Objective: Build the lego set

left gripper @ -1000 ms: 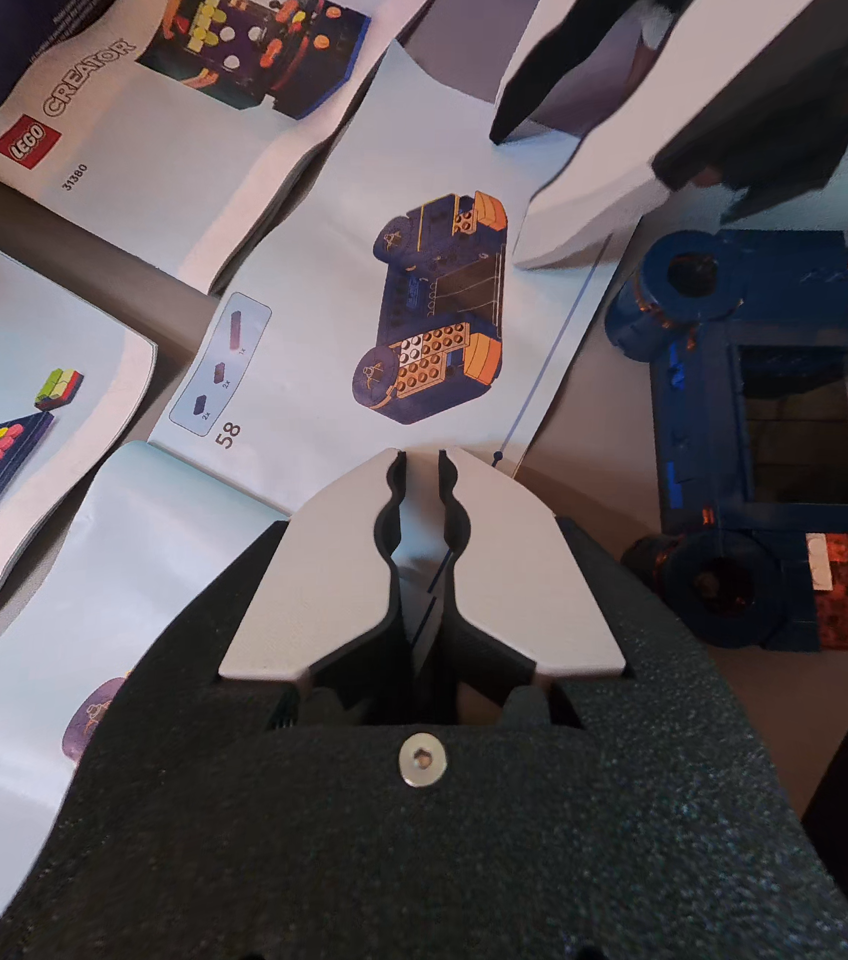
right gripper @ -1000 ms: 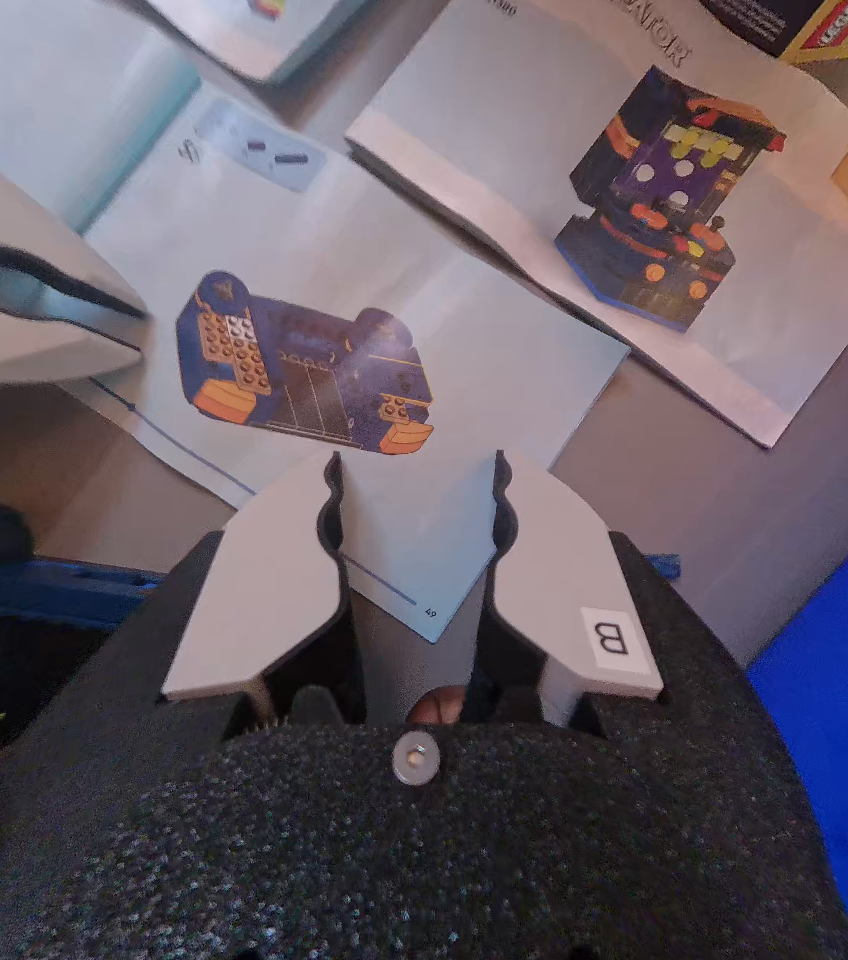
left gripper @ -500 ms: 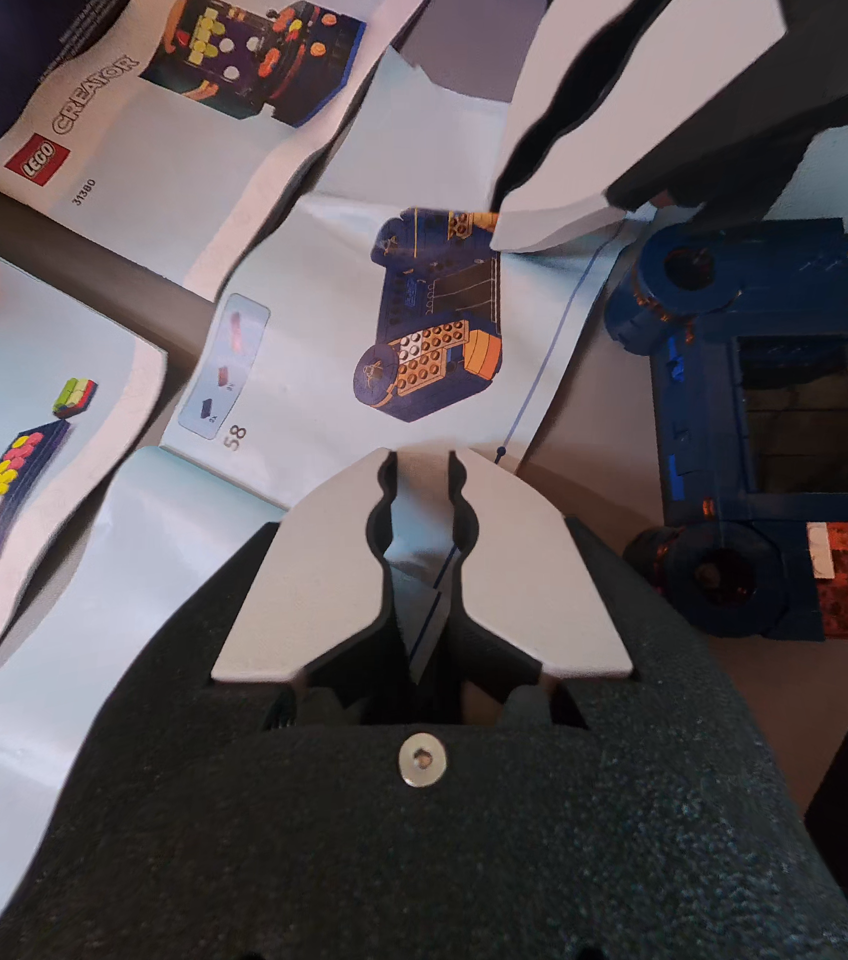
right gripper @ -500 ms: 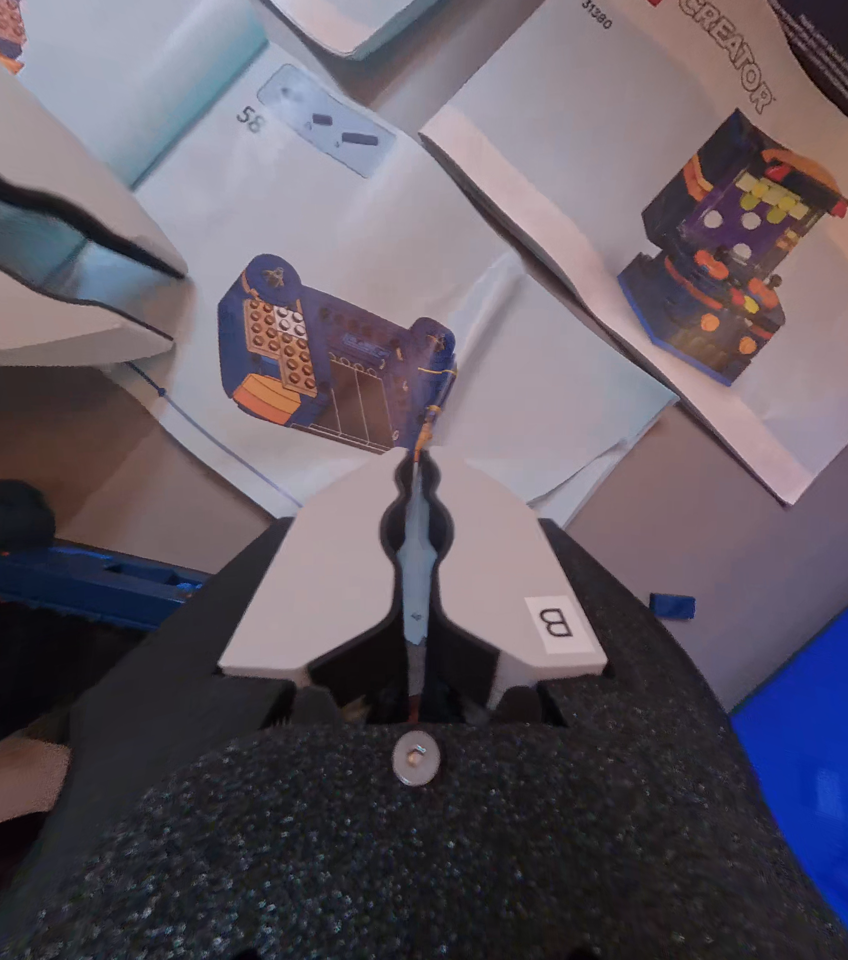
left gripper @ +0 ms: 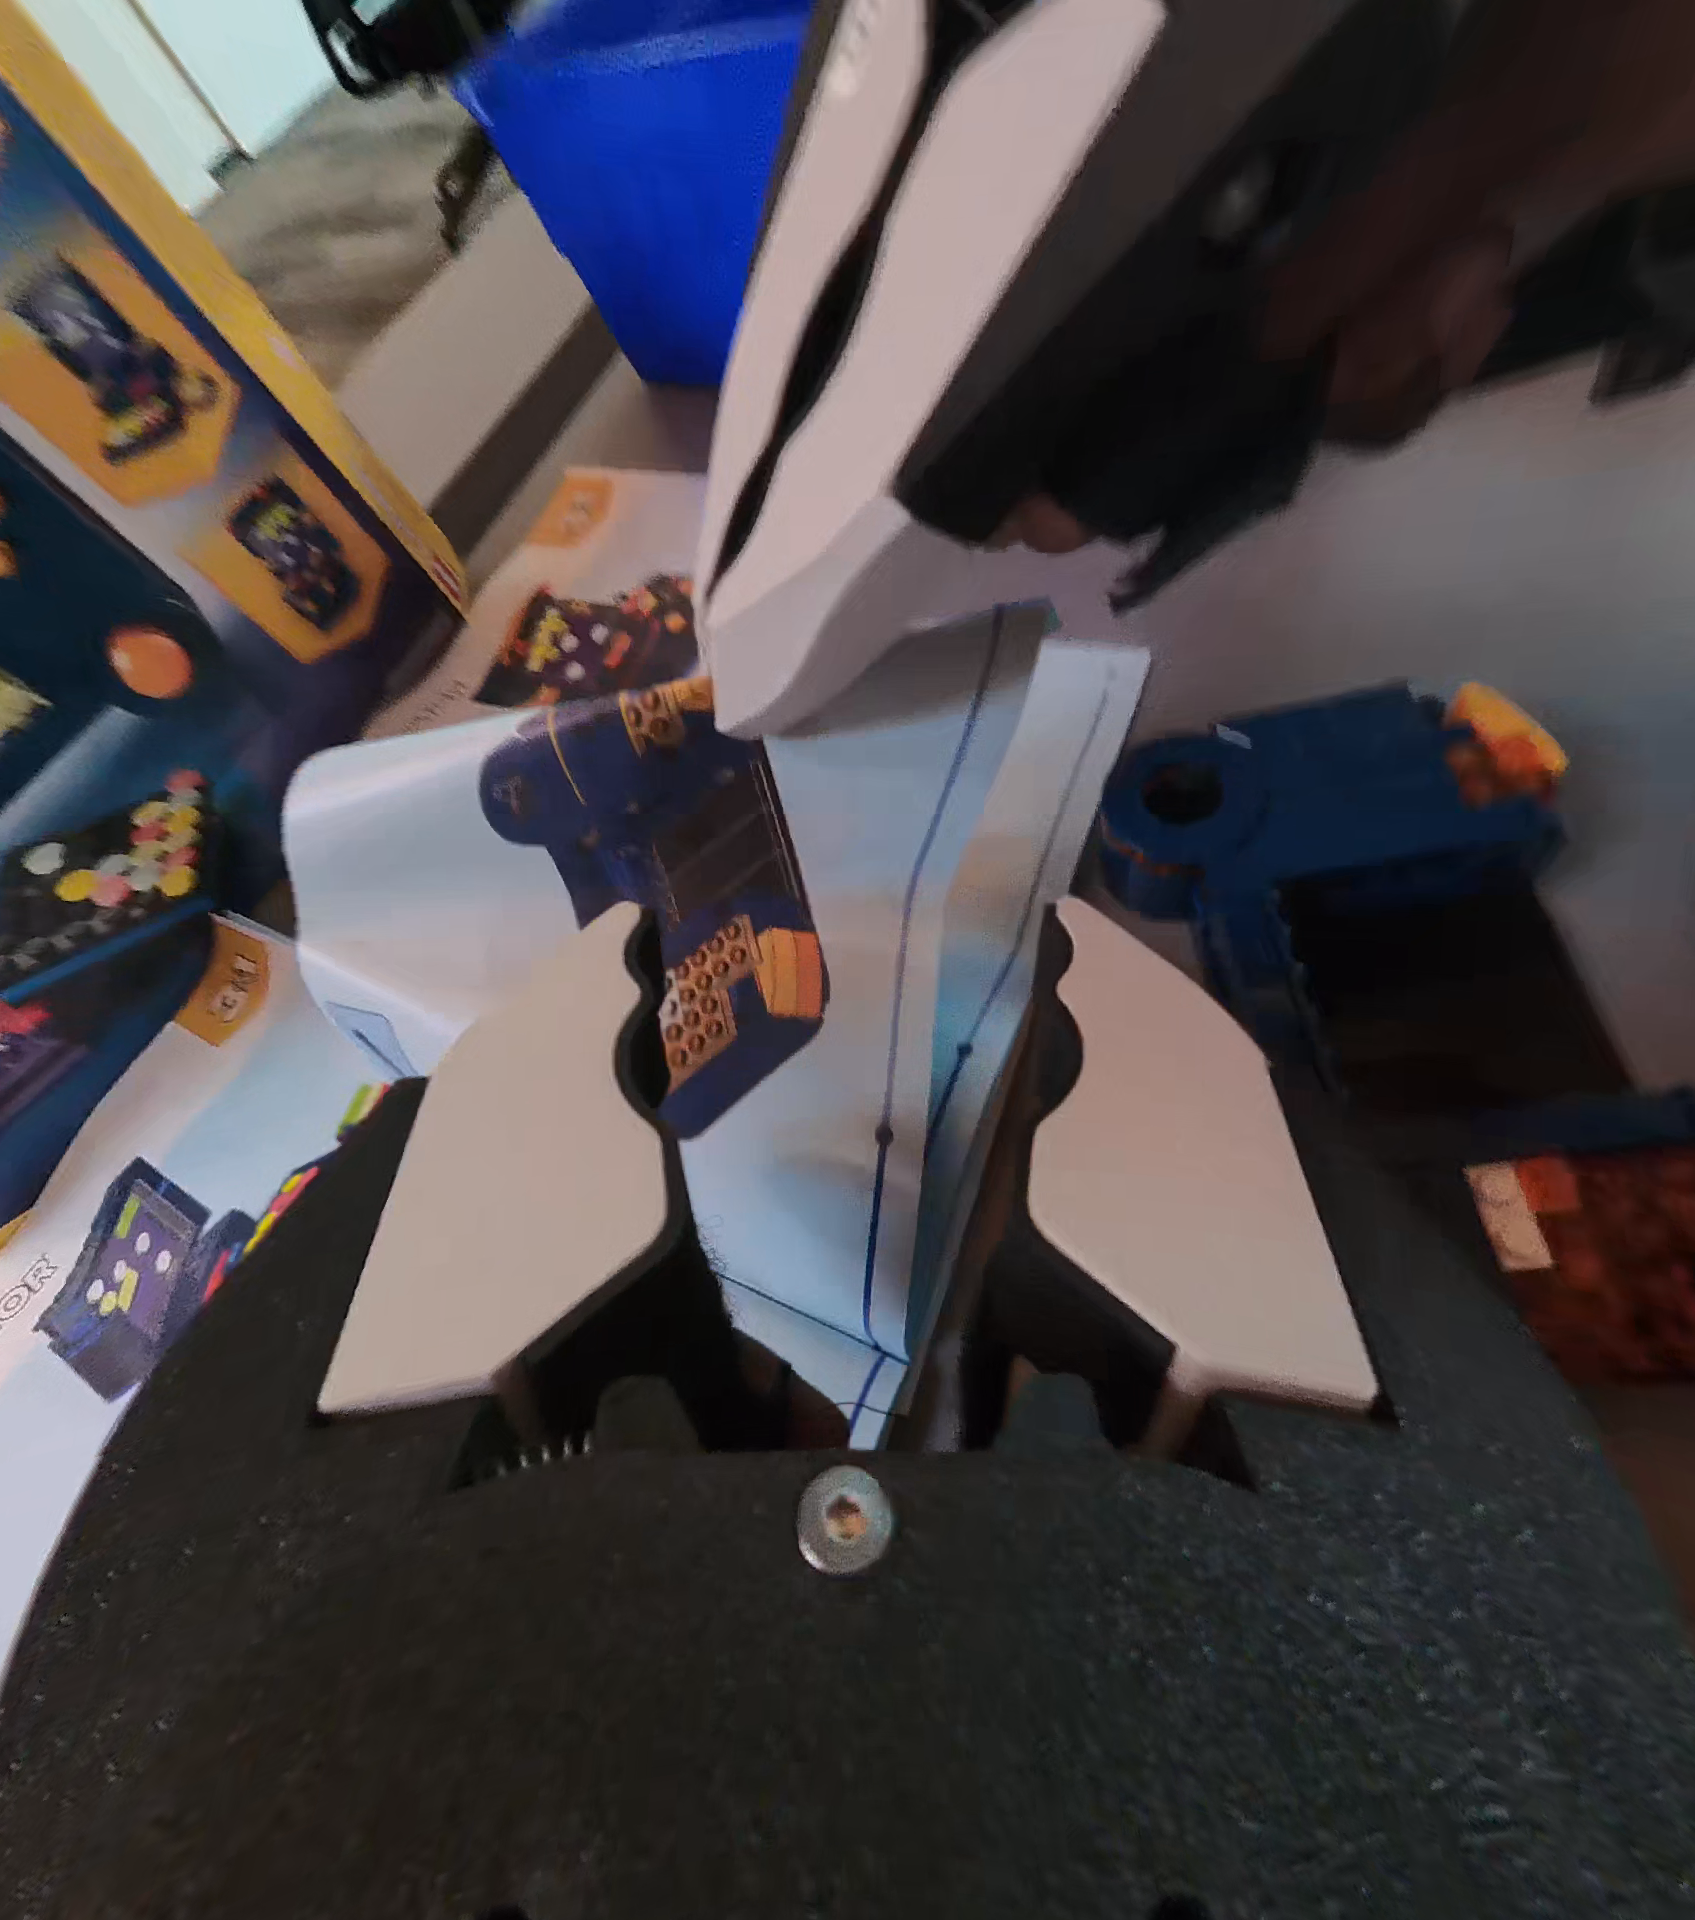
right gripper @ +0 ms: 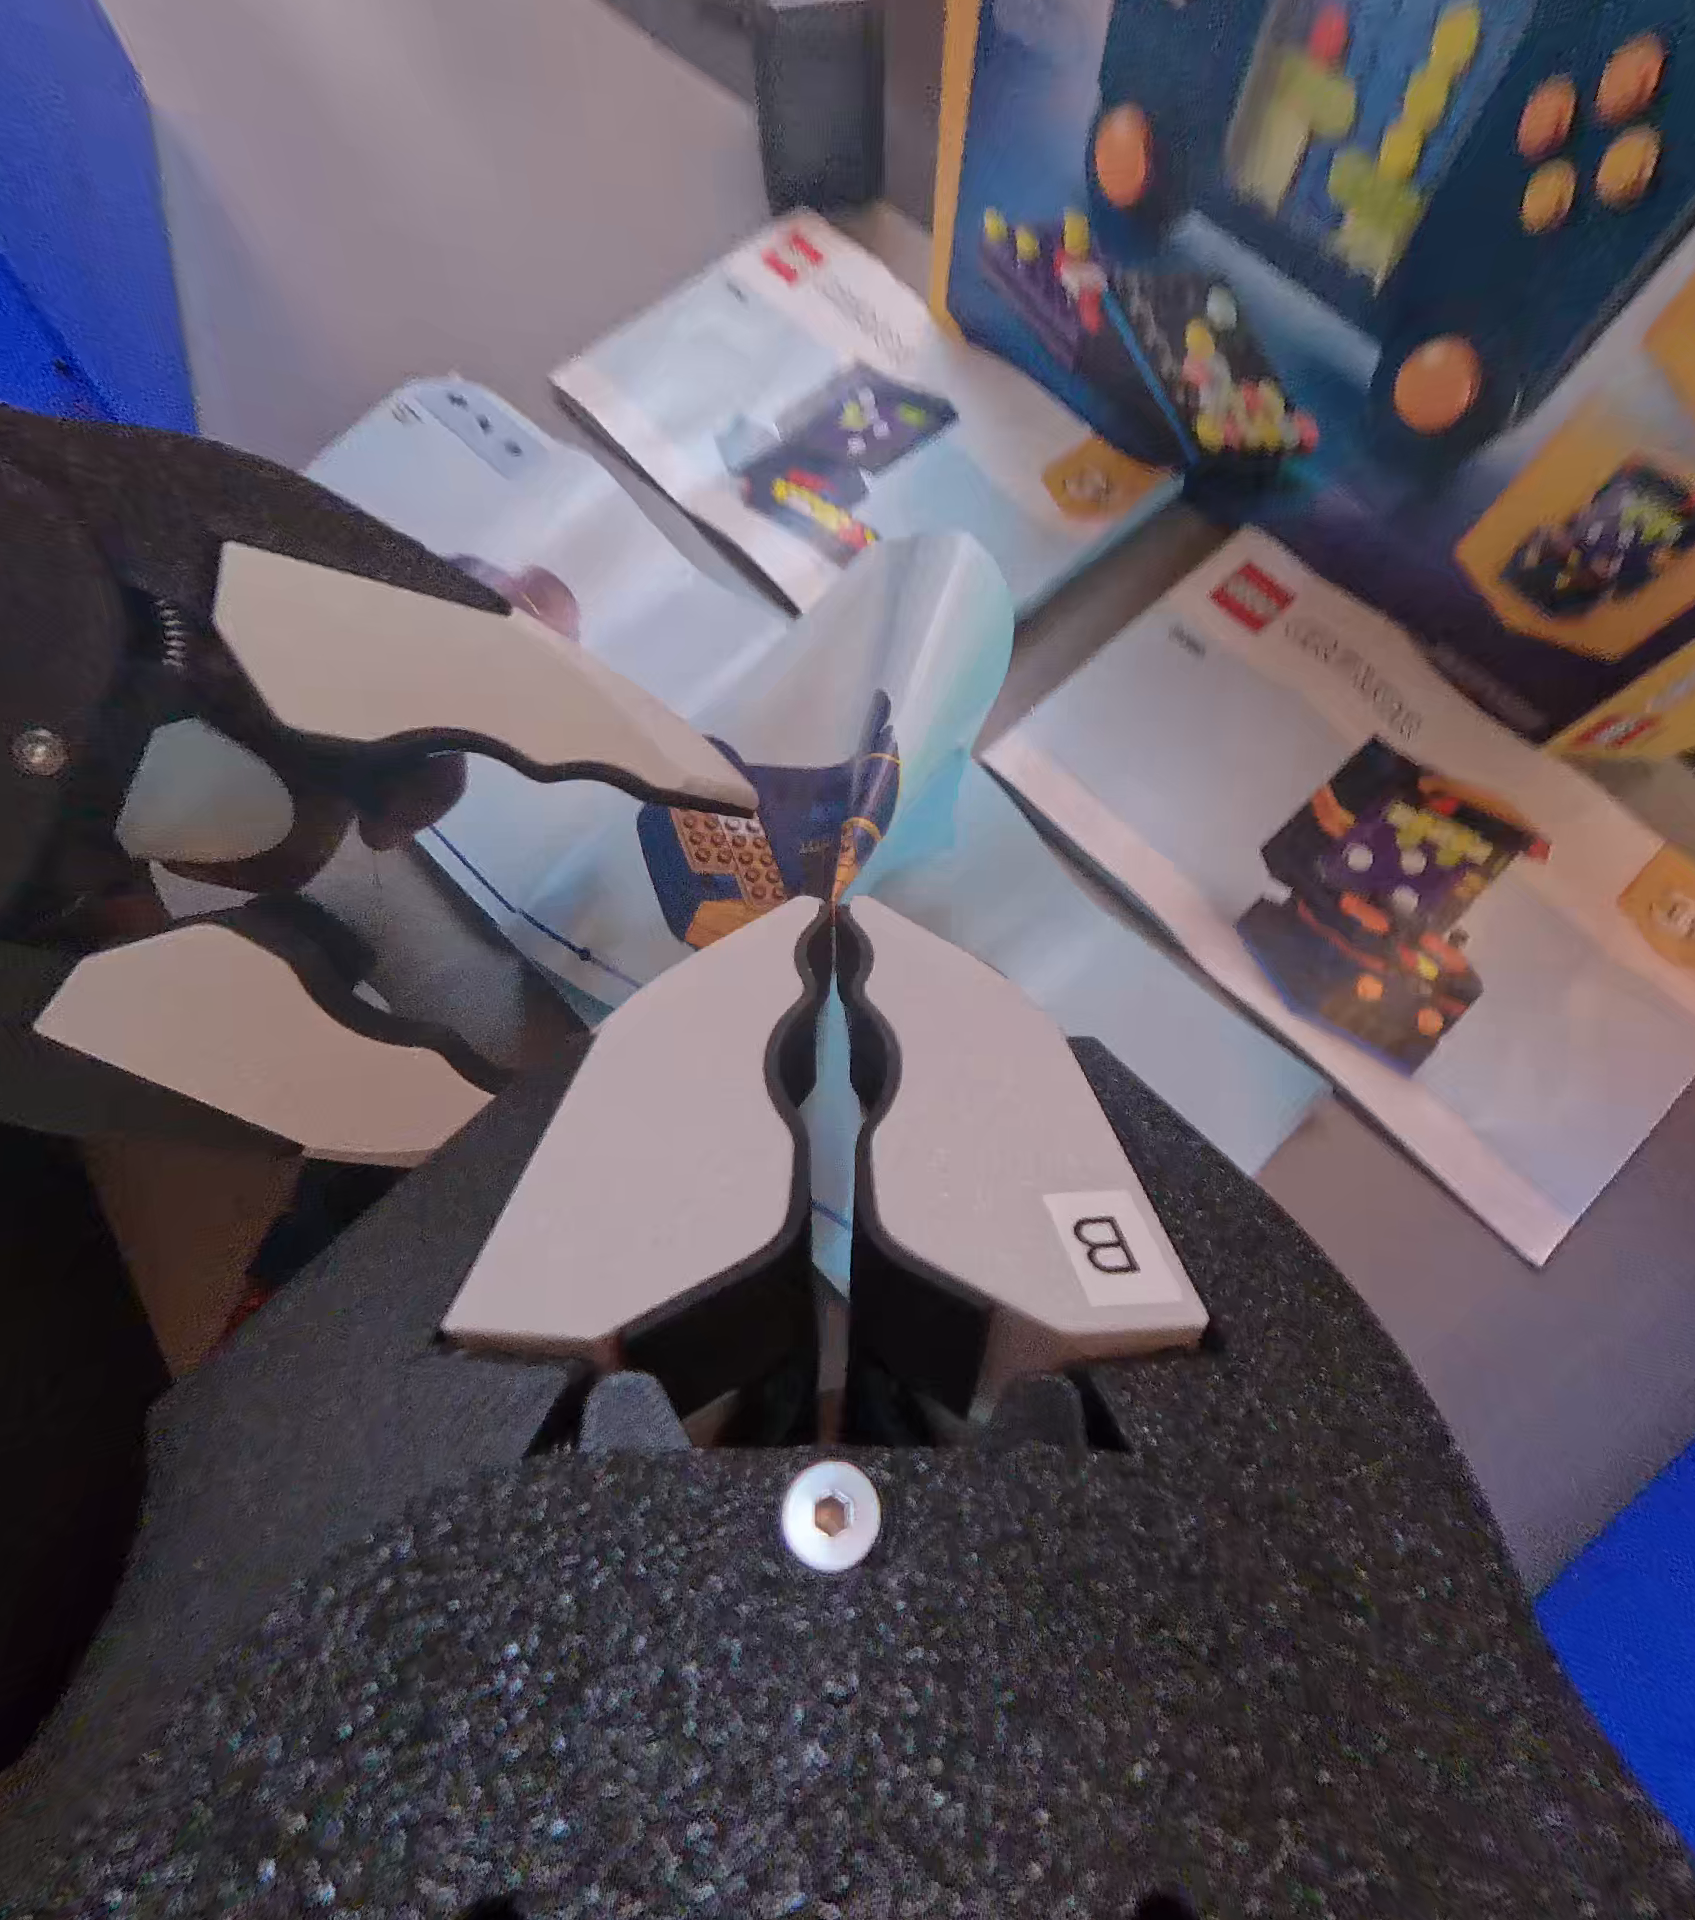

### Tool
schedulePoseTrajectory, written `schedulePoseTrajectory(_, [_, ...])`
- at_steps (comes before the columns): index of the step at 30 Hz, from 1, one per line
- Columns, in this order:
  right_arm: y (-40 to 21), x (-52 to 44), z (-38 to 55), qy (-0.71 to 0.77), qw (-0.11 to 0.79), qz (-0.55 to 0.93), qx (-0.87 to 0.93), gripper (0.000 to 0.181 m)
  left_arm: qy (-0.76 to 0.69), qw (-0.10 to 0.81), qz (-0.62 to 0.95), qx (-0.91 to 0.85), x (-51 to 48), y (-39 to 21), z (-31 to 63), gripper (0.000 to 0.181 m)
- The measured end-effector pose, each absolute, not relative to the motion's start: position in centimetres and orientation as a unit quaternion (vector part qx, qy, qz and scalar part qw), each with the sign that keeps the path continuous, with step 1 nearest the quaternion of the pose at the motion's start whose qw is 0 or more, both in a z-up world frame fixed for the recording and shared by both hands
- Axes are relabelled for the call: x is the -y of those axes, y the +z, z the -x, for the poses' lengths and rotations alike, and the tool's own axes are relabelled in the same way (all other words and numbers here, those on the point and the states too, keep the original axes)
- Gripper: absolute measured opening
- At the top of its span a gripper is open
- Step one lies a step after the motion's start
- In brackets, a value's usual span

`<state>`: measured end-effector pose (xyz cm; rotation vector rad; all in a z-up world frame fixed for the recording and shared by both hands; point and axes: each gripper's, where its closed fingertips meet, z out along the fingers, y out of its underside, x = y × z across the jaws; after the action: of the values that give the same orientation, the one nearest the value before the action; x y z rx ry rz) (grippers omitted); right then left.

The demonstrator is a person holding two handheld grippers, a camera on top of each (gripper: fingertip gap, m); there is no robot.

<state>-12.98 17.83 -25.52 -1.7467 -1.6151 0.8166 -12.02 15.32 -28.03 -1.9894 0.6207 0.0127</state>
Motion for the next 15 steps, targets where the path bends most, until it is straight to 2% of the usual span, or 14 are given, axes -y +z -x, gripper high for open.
schedulePoseTrajectory(2, [-24.2,-17.0,13.7,0.314,0.342,0.634,0.618,0.0,-0.019,0.53,0.819,-0.22,-15.1,-26.0,13.0,0.069])
schedulePoseTrajectory(4, [-22.8,-16.3,14.3,0.298,0.412,0.591,0.626,0.0,-0.082,0.548,0.817,-0.163,-14.2,-23.9,14.6,0.067])
schedulePoseTrajectory(8, [-21.4,-12.9,15.6,0.193,0.553,0.454,0.671,0.001,-0.231,0.565,0.792,-0.013,-12.4,-21.4,19.0,0.059])
schedulePoseTrajectory(12, [-22.2,-9.1,17.8,0.065,0.609,0.317,0.724,0.001,-0.253,0.564,0.785,0.047,-11.4,-21.1,21.0,0.061])
schedulePoseTrajectory(15, [-23.0,-6.5,19.9,0.017,0.624,0.235,0.745,0.001,-0.201,0.545,0.811,0.072,-11.3,-21.8,22.8,0.061])
